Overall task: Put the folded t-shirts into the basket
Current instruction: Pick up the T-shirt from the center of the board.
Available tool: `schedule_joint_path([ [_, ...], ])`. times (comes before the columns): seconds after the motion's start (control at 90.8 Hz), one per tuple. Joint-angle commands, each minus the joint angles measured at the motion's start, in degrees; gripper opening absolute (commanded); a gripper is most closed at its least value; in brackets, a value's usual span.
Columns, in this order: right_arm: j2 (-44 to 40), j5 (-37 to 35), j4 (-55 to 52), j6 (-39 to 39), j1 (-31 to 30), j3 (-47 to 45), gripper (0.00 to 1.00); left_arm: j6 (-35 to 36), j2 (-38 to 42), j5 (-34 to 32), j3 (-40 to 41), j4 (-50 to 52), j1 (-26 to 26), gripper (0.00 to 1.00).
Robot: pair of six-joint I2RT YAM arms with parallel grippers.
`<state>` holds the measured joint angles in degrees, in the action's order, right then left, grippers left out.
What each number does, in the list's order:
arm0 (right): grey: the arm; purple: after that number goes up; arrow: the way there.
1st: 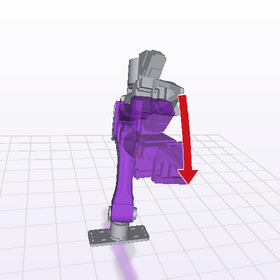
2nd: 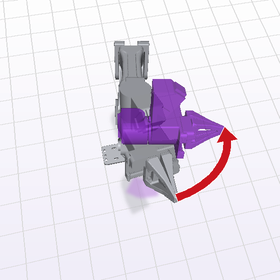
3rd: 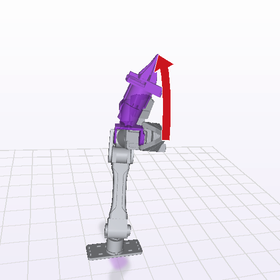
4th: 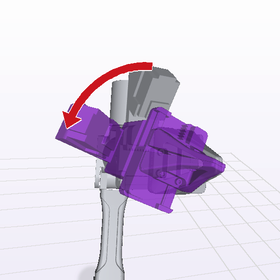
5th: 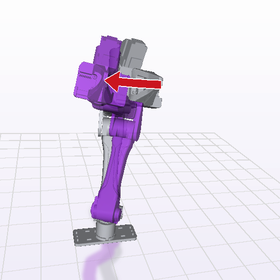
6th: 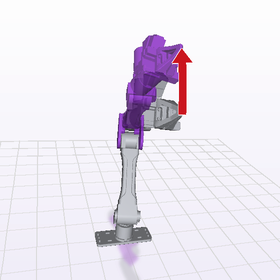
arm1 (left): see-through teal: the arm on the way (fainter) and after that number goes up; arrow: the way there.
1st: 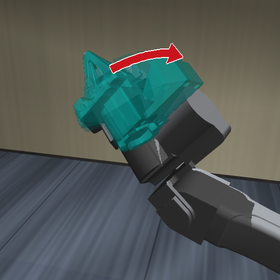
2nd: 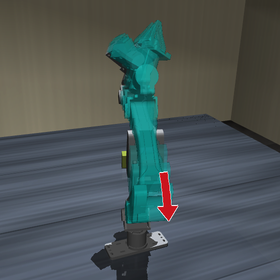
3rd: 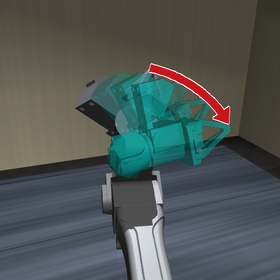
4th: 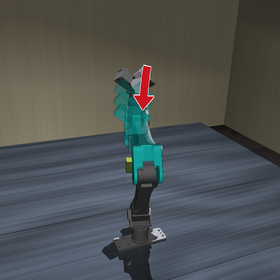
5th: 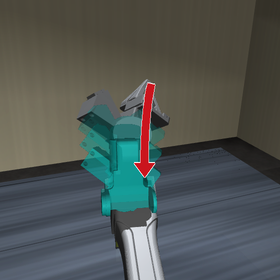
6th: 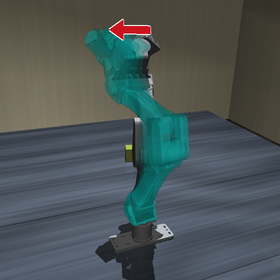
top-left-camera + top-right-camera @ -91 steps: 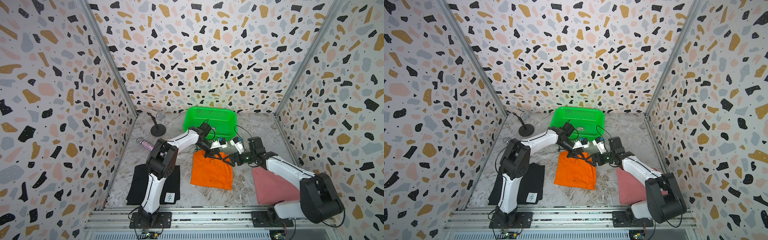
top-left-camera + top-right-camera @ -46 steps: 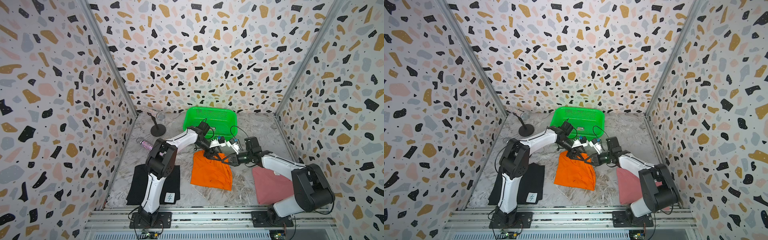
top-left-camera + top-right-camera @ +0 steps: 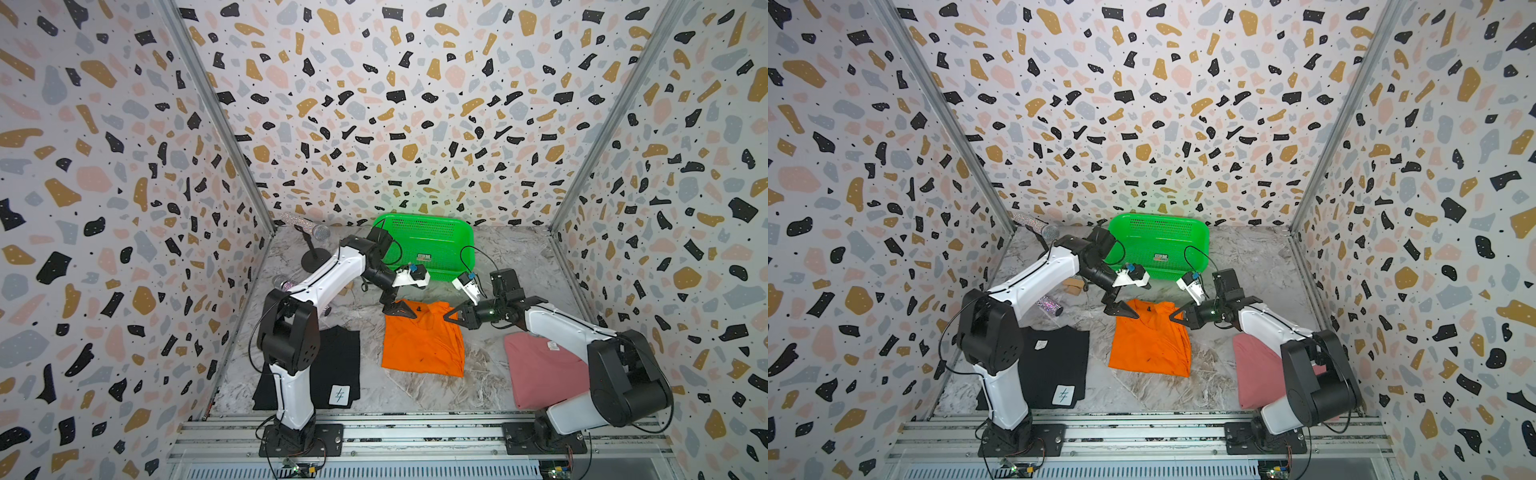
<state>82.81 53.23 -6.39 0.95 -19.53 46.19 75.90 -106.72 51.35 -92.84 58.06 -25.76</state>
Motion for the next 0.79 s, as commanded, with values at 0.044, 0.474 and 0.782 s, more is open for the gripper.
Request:
schedule_joint_path([
  [0.044, -8.1, 0.0, 4.2, -12.8, -0.9, -3.4, 0.00, 9.3, -0.5, -10.4, 6.8, -4.1, 1.1, 1.00],
  [0.474, -11.8, -1.0, -9.8, -41.2, -6.8, -1.8, 0.00, 24.2, -6.3, -4.5, 1.4, -2.6, 4.6, 1.00],
  [0.782, -14.4, -4.4, -12.0, -48.1, -11.3, -2.3, 0.00, 40.8, -14.2, -3.2, -5.7, 6.0, 3.7, 1.00],
])
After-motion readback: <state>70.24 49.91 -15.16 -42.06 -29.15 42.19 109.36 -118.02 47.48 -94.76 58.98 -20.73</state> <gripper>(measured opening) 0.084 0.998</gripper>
